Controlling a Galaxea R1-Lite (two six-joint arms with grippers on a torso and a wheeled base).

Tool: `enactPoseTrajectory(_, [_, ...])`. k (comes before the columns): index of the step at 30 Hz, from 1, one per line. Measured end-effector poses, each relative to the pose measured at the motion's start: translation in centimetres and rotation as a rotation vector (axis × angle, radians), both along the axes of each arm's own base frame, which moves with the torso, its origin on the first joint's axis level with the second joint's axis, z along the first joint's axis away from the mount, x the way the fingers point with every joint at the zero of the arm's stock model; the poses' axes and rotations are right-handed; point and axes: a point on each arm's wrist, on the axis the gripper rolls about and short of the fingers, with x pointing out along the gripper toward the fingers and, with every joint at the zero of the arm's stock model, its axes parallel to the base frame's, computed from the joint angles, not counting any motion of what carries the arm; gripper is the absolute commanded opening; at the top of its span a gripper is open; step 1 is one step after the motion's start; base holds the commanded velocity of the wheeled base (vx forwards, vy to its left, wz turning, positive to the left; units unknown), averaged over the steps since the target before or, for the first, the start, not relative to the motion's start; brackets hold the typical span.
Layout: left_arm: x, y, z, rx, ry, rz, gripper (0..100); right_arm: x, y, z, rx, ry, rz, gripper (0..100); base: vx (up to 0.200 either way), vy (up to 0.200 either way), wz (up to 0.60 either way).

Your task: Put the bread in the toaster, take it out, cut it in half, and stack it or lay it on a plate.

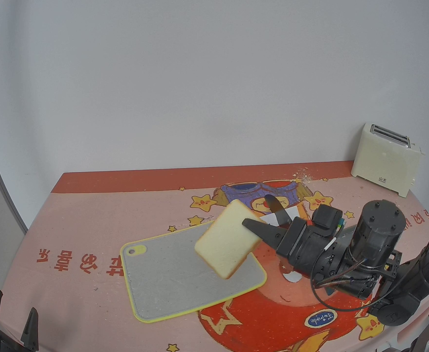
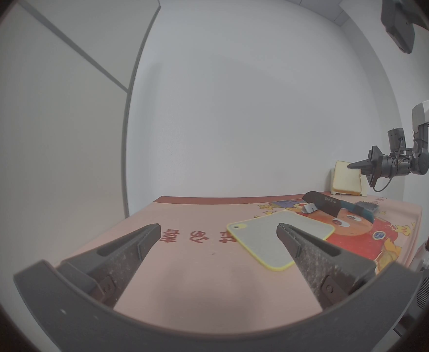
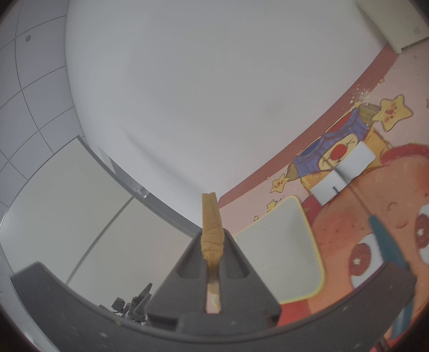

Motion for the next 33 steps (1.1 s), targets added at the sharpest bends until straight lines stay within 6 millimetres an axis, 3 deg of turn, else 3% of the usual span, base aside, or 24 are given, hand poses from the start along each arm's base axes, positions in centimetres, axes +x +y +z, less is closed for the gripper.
enactPoseTrajectory(9, [0.0,0.0,0.0,0.001,0.0,0.0,100,0.0,2.7,-0.6,0.145,0.038,-0.076,0,0.0,0.0,0.0])
enactPoseTrajectory(27, [0.0,0.0,0.0,0.003,0.0,0.0,100,0.7,5.4,-7.5,0.044,0.111,-0.169,0,0.0,0.0,0.0])
enactPoseTrajectory(33, [0.0,0.0,0.0,0.002,0.0,-0.001,100,0.7,5.6,-8.5,0.024,0.123,-0.168,0,0.0,0.0,0.0])
